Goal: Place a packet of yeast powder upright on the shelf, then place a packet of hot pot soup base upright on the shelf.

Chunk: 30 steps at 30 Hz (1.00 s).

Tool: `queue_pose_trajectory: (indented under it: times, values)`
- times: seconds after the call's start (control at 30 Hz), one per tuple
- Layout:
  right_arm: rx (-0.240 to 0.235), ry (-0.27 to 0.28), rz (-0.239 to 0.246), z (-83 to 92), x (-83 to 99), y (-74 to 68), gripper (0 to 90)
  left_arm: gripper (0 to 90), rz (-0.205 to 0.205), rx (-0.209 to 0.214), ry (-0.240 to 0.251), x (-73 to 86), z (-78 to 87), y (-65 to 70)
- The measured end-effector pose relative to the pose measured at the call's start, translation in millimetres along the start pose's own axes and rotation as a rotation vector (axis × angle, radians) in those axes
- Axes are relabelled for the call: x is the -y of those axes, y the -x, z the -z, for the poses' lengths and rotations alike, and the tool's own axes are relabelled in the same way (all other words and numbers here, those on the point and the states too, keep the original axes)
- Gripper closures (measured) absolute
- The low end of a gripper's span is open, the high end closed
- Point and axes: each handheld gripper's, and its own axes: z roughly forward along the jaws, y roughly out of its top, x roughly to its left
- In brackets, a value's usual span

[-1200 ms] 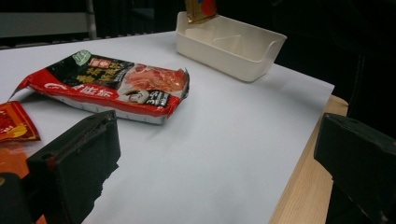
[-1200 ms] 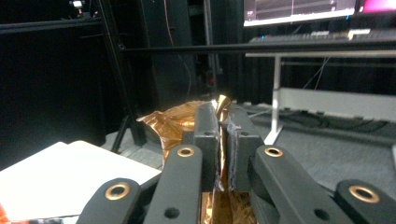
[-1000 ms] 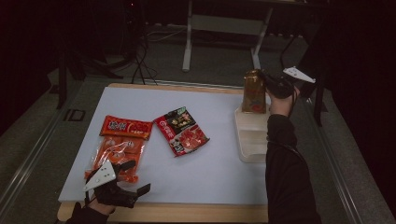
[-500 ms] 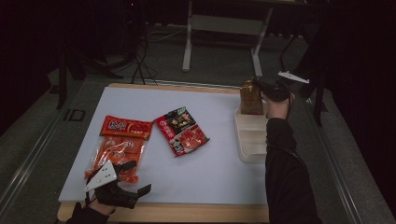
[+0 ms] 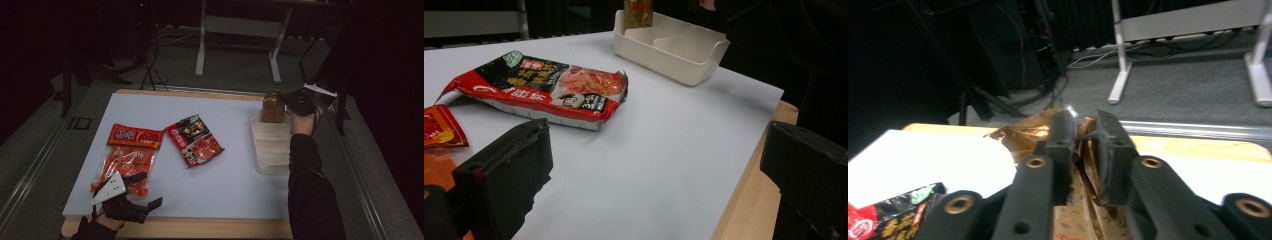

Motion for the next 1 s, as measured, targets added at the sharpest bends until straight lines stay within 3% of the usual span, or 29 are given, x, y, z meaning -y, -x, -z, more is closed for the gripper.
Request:
queue_pose_trajectory:
  times: [0.23, 0.3, 0.37, 0.47, 0.5, 0.53, 0.63, 0.77, 0.9, 1.0]
  values:
    - [0.050, -0.042, 0.101, 7.5, -12.2, -4.2, 59.8, 0.7, -0.004, 0.004, -0.005, -0.2, -1.9, 0.1]
    - [0.070, -0.046, 0.134, 10.4, -16.2, -6.3, 50.2, 0.8, -0.004, 0.004, -0.006, -0.2, -2.1, 0.0]
    - [0.095, -0.060, 0.141, 14.3, -20.6, -10.3, 47.8, 0.7, -0.002, 0.005, -0.006, -0.1, -2.1, -0.1]
    - [0.129, -0.054, 0.156, 21.6, -26.0, -16.9, 30.5, 0.7, -0.001, 0.005, -0.006, -0.2, -2.3, -0.1]
    - [0.129, -0.054, 0.156, 21.6, -26.0, -16.9, 30.5, 0.7, -0.001, 0.005, -0.006, -0.2, -2.3, -0.1]
    - [0.124, -0.053, 0.151, 24.0, -27.5, -18.8, 29.2, 0.7, -0.001, 0.006, -0.006, 0.0, -2.8, 0.4]
    - [0.087, -0.006, 0.153, 37.5, -29.4, -29.9, 12.2, 0.8, -0.001, 0.011, -0.006, 0.0, -3.7, 0.8]
    - [0.054, 0.003, 0.153, 46.0, -27.2, -36.8, 10.2, 0.7, -0.006, 0.004, -0.013, -0.6, -5.9, 1.6]
    - [0.020, -0.009, 0.183, 55.0, -21.7, -45.5, 10.2, 0.8, -0.021, -0.010, -0.016, -2.9, -8.0, 3.4]
    - [-0.037, -0.013, 0.187, 69.9, -14.0, -56.9, 13.8, 0.8, -0.020, -0.012, 0.008, -10.6, -10.1, 6.0]
